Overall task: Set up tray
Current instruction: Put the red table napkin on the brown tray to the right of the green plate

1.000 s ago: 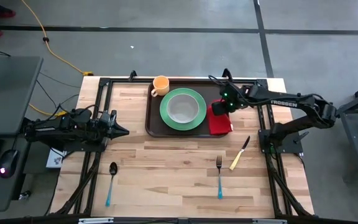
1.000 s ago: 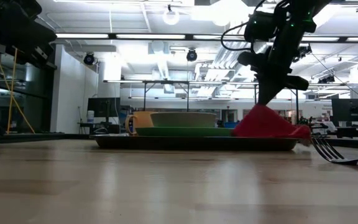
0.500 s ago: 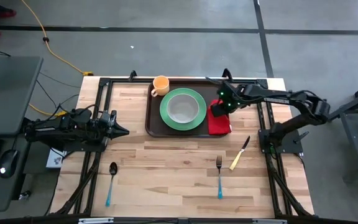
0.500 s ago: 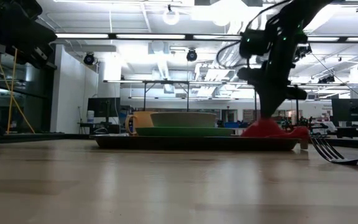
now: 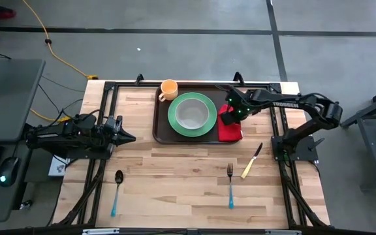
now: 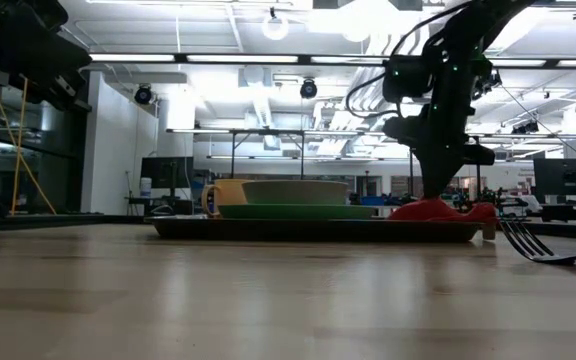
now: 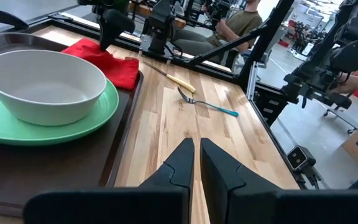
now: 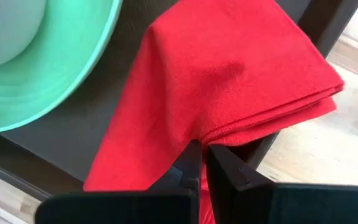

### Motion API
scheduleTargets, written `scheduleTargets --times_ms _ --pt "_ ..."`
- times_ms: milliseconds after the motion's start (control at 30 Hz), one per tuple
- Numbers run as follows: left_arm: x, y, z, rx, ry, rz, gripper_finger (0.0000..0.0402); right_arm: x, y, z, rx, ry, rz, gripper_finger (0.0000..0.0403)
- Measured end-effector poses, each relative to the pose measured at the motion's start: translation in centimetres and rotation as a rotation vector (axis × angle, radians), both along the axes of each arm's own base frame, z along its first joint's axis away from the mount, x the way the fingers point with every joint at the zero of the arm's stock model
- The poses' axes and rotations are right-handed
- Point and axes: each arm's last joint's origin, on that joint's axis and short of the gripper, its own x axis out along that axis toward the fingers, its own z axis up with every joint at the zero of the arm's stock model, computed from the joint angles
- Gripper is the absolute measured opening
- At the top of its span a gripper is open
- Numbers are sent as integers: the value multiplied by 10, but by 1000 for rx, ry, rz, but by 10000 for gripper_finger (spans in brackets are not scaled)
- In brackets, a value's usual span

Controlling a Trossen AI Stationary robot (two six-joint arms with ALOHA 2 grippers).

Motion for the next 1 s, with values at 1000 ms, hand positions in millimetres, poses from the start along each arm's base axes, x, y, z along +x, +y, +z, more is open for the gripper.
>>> scheduleTargets --times_ms 1000 --pt "0 0 0 -39 2 19 56 4 -22 -12 -133 38 51 0"
